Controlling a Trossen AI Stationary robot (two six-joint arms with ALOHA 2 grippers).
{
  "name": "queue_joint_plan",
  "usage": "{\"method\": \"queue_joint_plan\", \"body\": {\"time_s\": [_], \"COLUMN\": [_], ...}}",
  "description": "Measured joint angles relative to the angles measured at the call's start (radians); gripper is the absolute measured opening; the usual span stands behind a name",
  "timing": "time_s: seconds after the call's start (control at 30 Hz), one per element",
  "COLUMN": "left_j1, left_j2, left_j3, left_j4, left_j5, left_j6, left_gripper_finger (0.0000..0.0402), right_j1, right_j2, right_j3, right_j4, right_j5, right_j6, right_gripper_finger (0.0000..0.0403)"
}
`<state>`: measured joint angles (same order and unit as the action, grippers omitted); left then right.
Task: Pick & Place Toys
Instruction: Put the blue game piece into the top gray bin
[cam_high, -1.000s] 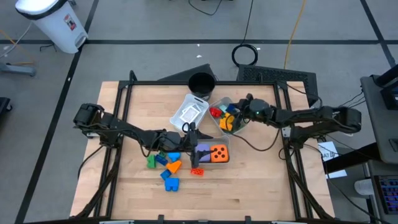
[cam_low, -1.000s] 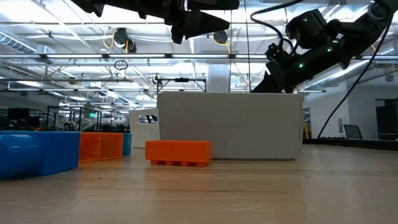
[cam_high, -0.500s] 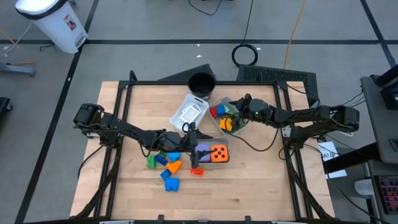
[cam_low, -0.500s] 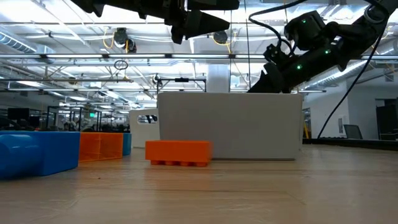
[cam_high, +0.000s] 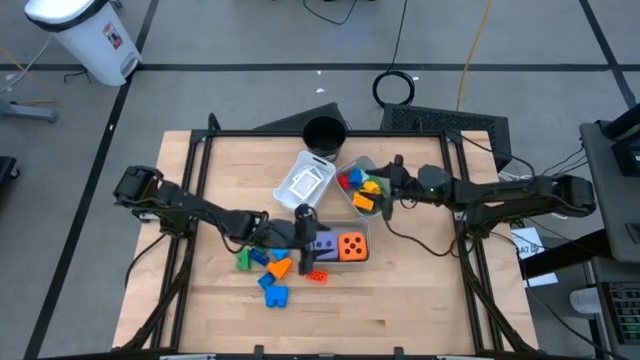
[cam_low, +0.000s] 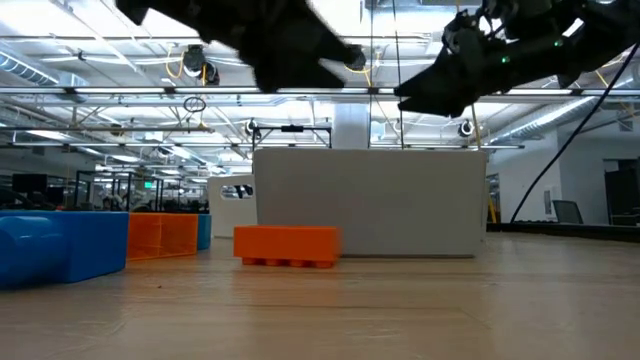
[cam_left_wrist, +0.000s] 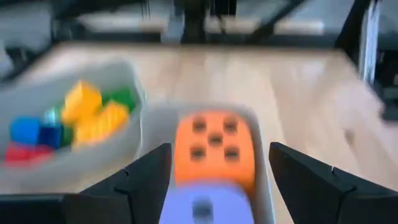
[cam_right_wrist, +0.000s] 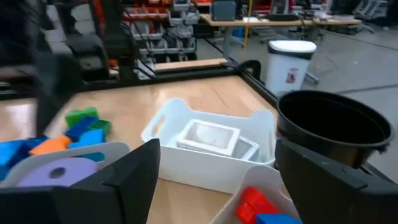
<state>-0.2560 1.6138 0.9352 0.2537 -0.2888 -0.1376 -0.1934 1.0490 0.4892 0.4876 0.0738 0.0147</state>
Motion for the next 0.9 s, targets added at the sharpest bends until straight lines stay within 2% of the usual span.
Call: {"method": "queue_joint_plan", "body": {"time_s": [0.13,0.3,0.47,0.63,0.77,0.9], "left_j1": [-0.021,-0.041,-0.068,-0.082,-0.085,-0.085], "left_j2": [-0.025,-0.055,-0.054,-0.054,-0.049,-0.023], "left_j3": [0.001,0.0,0.0,0.0,-0.002,-0.021], "left_j4": [-0.264,-0.566,-0.754,-0.88,-0.913,-0.848], "left_j5": [0.001,0.043,0.059,0.052,0.008,0.034], "left_j6": [-0.133,-0.399,-0.498,-0.491,-0.38,-0.2], "left_gripper_finger": [0.0273,0.0273,0.0273,0.0273,0.0273,0.0273], "right_j1": [0.014,0.012,0.012,0.012,0.012,0.012], "right_j2": [-0.012,-0.011,-0.011,-0.011,-0.011,-0.011], "right_j3": [0.0,0.0,0.0,0.0,0.0,0.0], "right_j4": [-0.017,-0.027,-0.021,-0.021,-0.021,-0.021], "right_j5": [0.0,0.002,0.002,0.002,0.002,0.002], "right_j6": [0.0,0.0,0.0,0.0,0.0,0.0], "right_gripper_finger": [0.0286,0.0284,0.0281,0.0281,0.0281,0.0281]}}
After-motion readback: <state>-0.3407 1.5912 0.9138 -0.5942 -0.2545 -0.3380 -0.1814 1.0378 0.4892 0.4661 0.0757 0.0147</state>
